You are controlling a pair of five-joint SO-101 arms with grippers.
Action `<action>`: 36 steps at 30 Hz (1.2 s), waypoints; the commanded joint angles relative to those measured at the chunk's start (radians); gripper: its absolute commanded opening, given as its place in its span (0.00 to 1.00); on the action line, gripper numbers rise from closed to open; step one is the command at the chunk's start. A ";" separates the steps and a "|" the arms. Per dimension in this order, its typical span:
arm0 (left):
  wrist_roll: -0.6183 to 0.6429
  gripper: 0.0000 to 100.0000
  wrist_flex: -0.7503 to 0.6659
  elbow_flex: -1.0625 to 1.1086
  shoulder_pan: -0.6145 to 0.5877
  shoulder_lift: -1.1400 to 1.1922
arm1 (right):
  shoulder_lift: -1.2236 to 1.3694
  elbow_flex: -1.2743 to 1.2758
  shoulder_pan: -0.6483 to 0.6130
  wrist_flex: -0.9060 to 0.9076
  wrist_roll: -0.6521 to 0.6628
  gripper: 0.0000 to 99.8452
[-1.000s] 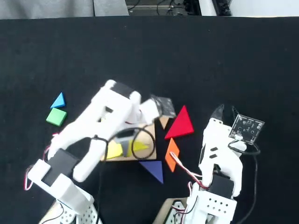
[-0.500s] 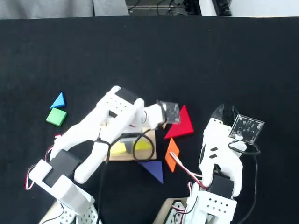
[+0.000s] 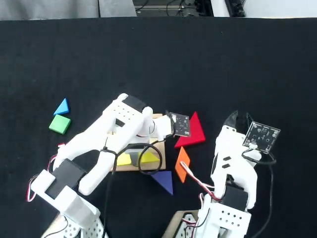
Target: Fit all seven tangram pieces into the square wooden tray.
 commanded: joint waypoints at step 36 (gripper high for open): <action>0.158 0.28 0.055 -0.154 -0.114 -0.046 | -0.091 -0.004 0.008 -0.017 -0.009 0.10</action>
